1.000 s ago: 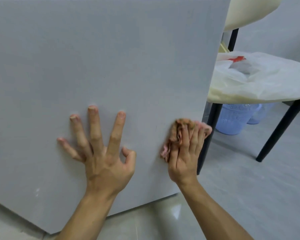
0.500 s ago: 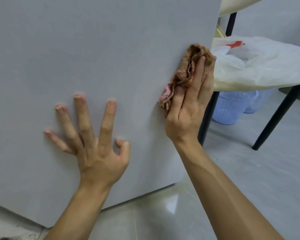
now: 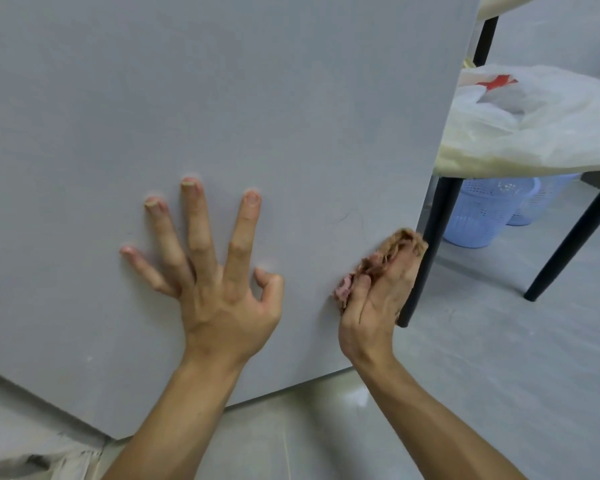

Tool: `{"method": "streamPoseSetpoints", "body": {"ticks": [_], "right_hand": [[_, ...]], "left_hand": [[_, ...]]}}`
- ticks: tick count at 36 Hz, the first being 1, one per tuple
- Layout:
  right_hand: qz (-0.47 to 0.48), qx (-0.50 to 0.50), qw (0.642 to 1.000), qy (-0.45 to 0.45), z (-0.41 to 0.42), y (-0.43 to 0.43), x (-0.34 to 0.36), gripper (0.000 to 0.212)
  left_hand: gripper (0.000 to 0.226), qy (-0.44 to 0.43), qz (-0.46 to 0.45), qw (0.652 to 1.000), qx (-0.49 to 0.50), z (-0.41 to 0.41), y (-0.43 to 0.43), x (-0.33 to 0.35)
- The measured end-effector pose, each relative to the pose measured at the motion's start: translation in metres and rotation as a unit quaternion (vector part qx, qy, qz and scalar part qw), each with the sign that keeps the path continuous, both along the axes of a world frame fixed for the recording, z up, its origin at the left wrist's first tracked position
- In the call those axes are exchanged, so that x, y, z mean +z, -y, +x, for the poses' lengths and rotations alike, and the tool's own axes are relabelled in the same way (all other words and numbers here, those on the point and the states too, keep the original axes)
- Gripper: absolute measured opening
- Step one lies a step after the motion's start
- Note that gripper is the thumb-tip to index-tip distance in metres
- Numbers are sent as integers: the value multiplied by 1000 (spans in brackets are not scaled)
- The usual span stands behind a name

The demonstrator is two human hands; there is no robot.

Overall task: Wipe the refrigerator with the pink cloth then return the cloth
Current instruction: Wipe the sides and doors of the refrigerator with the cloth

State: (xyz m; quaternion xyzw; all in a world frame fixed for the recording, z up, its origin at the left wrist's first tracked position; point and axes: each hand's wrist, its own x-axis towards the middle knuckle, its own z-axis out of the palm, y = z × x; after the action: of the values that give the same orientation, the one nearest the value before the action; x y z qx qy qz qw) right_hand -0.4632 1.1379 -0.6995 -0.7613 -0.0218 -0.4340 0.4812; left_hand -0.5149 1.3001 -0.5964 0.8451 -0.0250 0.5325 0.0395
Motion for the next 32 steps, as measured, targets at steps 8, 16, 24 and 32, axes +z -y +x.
{"method": "streamPoseSetpoints", "body": {"ticks": [8, 16, 24, 32], "right_hand": [[-99, -45, 986, 130, 4, -41, 101, 65], [-259, 12, 953, 156, 4, -23, 5, 64], [-357, 35, 929, 89, -8, 6, -72, 64], [-273, 24, 949, 156, 5, -27, 52, 62]], "left_hand": [[91, -6, 1, 1000, -4, 1, -3, -2], [92, -21, 6, 1000, 1, -2, -6, -2], [89, -29, 20, 999, 0, -6, -15, -4], [85, -34, 25, 999, 2, -12, -21, -2]]}}
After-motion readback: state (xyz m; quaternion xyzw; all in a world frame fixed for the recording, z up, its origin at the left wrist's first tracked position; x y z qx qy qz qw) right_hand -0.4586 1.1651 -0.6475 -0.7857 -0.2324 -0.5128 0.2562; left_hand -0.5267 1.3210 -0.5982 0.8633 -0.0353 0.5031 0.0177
